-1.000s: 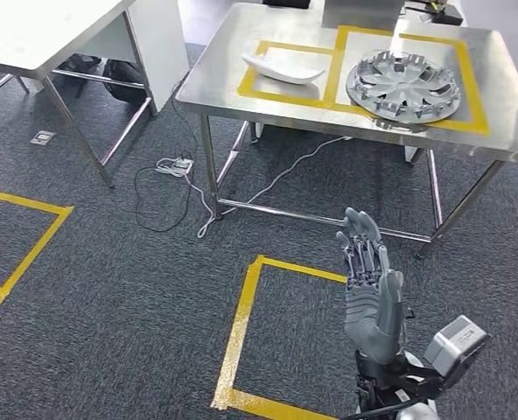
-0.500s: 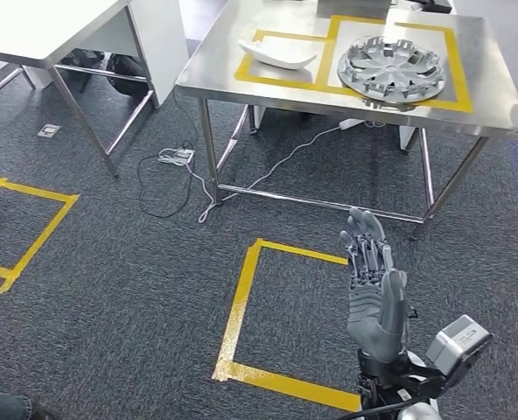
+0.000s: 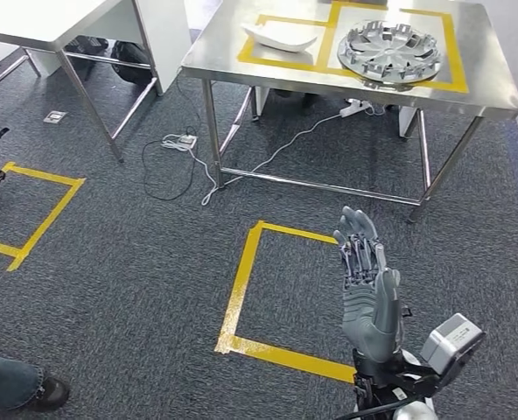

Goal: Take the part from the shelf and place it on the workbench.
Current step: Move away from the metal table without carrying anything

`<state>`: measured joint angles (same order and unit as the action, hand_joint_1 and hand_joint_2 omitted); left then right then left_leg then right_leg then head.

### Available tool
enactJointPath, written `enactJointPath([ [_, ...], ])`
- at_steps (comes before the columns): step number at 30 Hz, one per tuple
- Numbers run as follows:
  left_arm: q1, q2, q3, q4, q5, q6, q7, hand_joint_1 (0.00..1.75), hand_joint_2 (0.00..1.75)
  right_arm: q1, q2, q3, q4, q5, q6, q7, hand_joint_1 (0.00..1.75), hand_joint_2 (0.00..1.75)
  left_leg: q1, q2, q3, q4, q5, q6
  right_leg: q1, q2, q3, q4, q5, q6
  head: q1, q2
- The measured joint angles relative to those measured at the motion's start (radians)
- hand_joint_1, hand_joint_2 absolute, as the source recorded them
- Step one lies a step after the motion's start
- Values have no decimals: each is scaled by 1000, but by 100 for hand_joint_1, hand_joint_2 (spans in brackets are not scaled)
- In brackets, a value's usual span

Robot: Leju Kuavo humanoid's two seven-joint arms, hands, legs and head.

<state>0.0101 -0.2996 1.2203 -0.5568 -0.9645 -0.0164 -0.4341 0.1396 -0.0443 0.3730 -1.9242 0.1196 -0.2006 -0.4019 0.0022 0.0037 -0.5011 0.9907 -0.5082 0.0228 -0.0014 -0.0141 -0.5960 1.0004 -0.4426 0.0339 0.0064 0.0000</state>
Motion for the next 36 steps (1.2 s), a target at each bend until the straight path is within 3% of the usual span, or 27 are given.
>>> enactJointPath([
  [1, 0, 0, 1, 0, 0, 0, 0, 0, 0, 0, 0, 0, 0, 0, 0, 0, 0, 0, 3, 2, -10, -5, 10, 8, 0, 3, -11, 15, -20, 5, 2, 0],
  [2, -1, 0, 1, 0, 0, 0, 0, 0, 0, 0, 0, 0, 0, 1, 0, 1, 0, 0, 5, 5, -22, -9, 23, 16, -1, 6, -26, 48, -58, 10, 4, 0],
  [4, -2, 0, 2, 0, -1, 1, 0, 0, 0, 0, 0, 2, 0, 4, -1, 2, 0, 0, 5, 8, -50, -9, 46, 23, -5, 10, -60, 165, -154, 18, 7, 0],
  [5, -2, 0, 3, 0, -1, 1, 0, 0, 0, 1, 0, 2, 0, 5, -1, 2, 0, 0, 4, 8, -65, -9, 59, 22, -6, 10, -70, 225, -183, 21, 7, 0],
  [6, -2, 0, 3, 0, -1, 1, 0, 0, 0, 1, -1, 2, 1, 6, -2, 3, 0, 0, 4, 9, -81, -8, 71, 21, -7, 11, -69, 263, -186, 23, 7, 0],
  [7, -2, 0, 3, 0, -1, 1, 0, 0, 0, 1, -1, 2, 1, 6, -3, 3, 0, 0, 4, 10, -97, -6, 82, 19, -8, 11, -55, 272, -169, 25, 8, 0],
  [8, -2, -1, 3, 0, -1, 1, 0, 0, 0, 1, -1, 3, 1, 7, -3, 3, 0, 0, 4, 10, -113, -4, 94, 16, -10, 10, -21, 244, -137, 26, 8, 0],
  [10, -3, -1, 3, 0, -1, 1, 0, 0, 0, -1, -1, 3, 1, 9, -3, 3, 0, 0, 4, 9, -139, 3, 115, 7, -13, 10, 89, 105, -99, 28, 8, 0],
  [11, -3, -1, 3, 0, -2, 1, 0, 0, 0, -2, -1, 4, 1, 10, -3, 3, 0, 0, 2, 9, -148, 6, 126, 1, -13, 11, 142, 27, -102, 25, 8, 0],
  [13, -3, -1, 4, 0, -2, 1, 0, 0, 0, -3, -2, 4, 1, 13, -3, 2, 0, 0, 1, 9, -158, 8, 147, -9, -9, 14, 185, -54, -123, 14, 9, 0],
  [15, -2, -1, 4, 0, -2, 1, 0, 0, 0, -2, -2, 4, 2, 14, -3, 2, 0, 0, 5, 8, -164, 7, 156, -21, -7, 13, 167, -55, -116, -4, 9, 0],
  [16, -1, -1, 5, 0, -2, 1, 0, 0, 0, -2, -2, 4, 2, 15, -3, 3, 0, 0, 7, 7, -169, 18, 136, -28, -7, 11, 158, -53, -107, -15, 8, 0],
  [18, 1, -2, 8, 0, -3, 1, 0, 0, 0, -2, -2, 5, 2, 15, -4, 3, 0, 0, 9, 5, -187, 101, 39, -38, -9, 8, 137, -52, -88, -33, 6, 0],
  [19, 1, -2, 9, 0, -3, 1, 0, 0, 0, -2, -2, 5, 2, 18, -4, 3, 0, 0, 9, 5, -198, 169, -16, -42, -8, 7, 125, -51, -79, -38, 5, 0],
  [20, 2, -3, 10, 0, -5, 1, 0, 0, 0, -2, -2, 6, 2, 23, -6, 3, 0, 0, 9, 5, -207, 237, -52, -44, -7, 6, 113, -50, -70, -40, 5, 0],
  [21, 2, -3, 10, 0, -6, 1, -1, 0, 0, -2, -2, 6, 2, 31, -10, 3, 0, 0, 9, 5, -209, 289, -61, -44, -5, 2, 101, -48, -61, -41, 5, 0],
  [22, 1, -2, 10, 0, -8, 1, -1, 0, 0, -2, -2, 6, 2, 40, -15, 3, 0, 0, 9, 5, -201, 312, -45, -44, -4, -1, 90, -45, -52, -41, 5, 0],
  [23, 1, -2, 11, 0, -9, 1, -1, 0, 0, -1, -2, 7, 2, 49, -19, 3, 0, 0, 9, 6, -177, 300, -16, -42, -3, -6, 79, -42, -44, -41, 5, 0],
  [25, 0, -2, 11, 0, -10, 1, -2, 0, 0, 0, -2, 8, 2, 61, -24, 2, 0, 0, 6, 20, -85, 179, 25, -33, 0, -16, 62, -34, -34, -37, 5, 0],
  [27, -3, -2, 12, 0, -10, 1, -3, 0, 0, 0, -2, 8, 2, 66, -27, 2, 0, 0, -1, 39, -3, 47, 17, -20, 3, -32, 54, -28, -27, -28, 5, 0],
  [28, -5, -2, 12, 0, -11, 1, -4, 0, 0, 0, -2, 8, 2, 67, -28, 2, 0, 0, -5, 42, 13, 13, 6, -13, 5, -41, 51, -26, -23, -23, 5, 0],
  [30, -6, -2, 12, 0, -11, 1, -5, 0, 0, -1, -2, 8, 2, 68, -30, 2, 0, 0, -4, 31, 12, -12, 0, 0, 6, -55, 42, -23, -19, -12, 5, 0],
  [31, -4, -3, 12, 0, -11, 1, -6, 0, 0, -1, -2, 8, 1, 69, -31, 2, 0, 0, -2, 24, 9, -19, 1, 5, 5, -51, 33, -14, -26, -6, 5, 0],
  [33, -2, -2, 13, 0, -11, 1, -6, 0, 0, -2, -2, 9, 1, 69, -33, 2, 0, 0, 3, 13, 0, -25, 12, 15, 4, -22, 0, 52, -76, 3, 7, 0],
  [35, -1, -2, 14, 0, -11, 1, -7, 0, 0, 0, -2, 9, 2, 69, -34, 2, 0, 0, -1, 1, -15, -24, 23, 21, 2, 3, -55, 186, -149, 7, 7, 0],
  [36, -1, -2, 15, 0, -11, 1, -7, 0, 0, 1, -2, 10, 2, 69, -35, 2, 0, 0, -3, -7, -24, -23, 29, 22, 1, 7, -75, 241, -170, 6, 7, 0],
])
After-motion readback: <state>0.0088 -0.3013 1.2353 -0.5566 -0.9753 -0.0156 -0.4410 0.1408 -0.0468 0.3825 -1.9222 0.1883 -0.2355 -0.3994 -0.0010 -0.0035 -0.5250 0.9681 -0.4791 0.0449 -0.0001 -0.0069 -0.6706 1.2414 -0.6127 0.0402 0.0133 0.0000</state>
